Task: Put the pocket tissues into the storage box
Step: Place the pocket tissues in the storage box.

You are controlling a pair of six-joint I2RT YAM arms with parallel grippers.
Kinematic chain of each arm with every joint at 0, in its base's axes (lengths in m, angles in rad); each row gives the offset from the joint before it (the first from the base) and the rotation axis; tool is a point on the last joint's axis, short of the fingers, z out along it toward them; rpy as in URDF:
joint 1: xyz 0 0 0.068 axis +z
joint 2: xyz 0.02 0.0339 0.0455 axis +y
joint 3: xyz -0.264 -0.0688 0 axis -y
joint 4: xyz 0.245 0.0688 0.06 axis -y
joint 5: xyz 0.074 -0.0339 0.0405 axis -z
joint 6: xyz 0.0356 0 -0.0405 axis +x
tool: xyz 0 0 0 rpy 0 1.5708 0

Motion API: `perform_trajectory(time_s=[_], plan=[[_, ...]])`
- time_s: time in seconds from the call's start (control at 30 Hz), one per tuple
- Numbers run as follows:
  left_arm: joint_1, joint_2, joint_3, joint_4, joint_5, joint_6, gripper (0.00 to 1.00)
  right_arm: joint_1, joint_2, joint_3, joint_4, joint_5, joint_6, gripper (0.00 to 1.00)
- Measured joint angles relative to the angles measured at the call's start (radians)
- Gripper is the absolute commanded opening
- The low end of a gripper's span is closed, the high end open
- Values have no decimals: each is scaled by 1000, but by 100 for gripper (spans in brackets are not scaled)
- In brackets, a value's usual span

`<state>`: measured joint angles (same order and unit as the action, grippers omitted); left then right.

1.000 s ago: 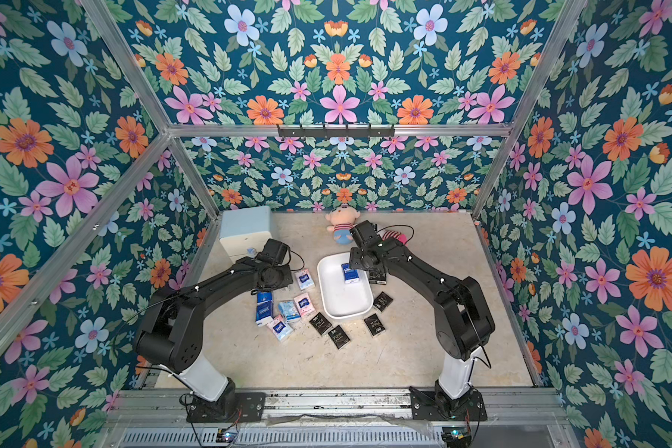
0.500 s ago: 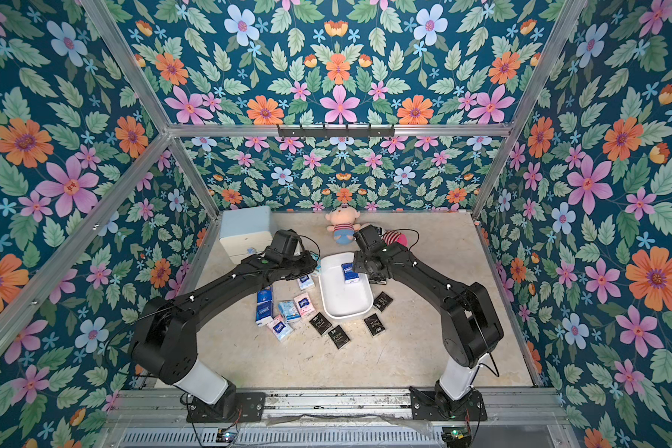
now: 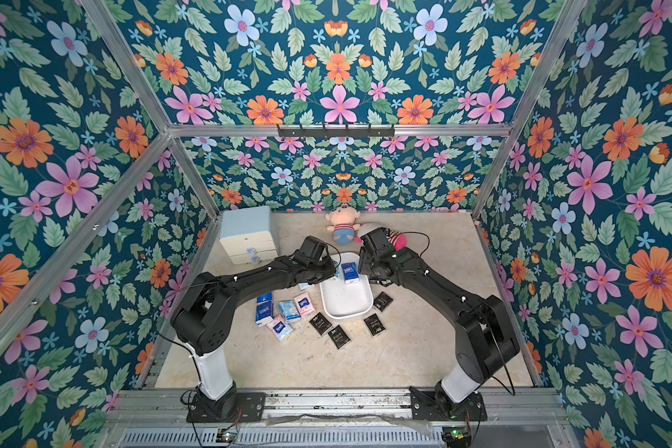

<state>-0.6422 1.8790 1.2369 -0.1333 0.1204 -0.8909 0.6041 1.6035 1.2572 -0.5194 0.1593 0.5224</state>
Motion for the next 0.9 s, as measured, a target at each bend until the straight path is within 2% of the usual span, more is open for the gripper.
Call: perform_trajectory(time_s=[0.13, 0.23, 0.4, 0.5, 0.6, 0.9], plan=[[-1, 39, 11, 29, -18, -27, 14, 0, -1, -10, -2, 3, 6, 73], [-3, 70, 16, 59, -17, -53, 18, 0, 2, -9, -1, 2, 6, 73], [-5, 94, 20, 106, -20, -82, 48, 1, 9, -9, -1, -2, 6, 73], [-6, 93, 20, 104, -23, -97, 58, 1, 15, 0, 0, -2, 5, 73], [-6, 72, 21, 88, -37, -97, 64, 1, 34, 21, -2, -19, -2, 73], [-8, -13, 90, 4, -86, -65, 68, 1, 102, 90, 1, -82, -13, 71]])
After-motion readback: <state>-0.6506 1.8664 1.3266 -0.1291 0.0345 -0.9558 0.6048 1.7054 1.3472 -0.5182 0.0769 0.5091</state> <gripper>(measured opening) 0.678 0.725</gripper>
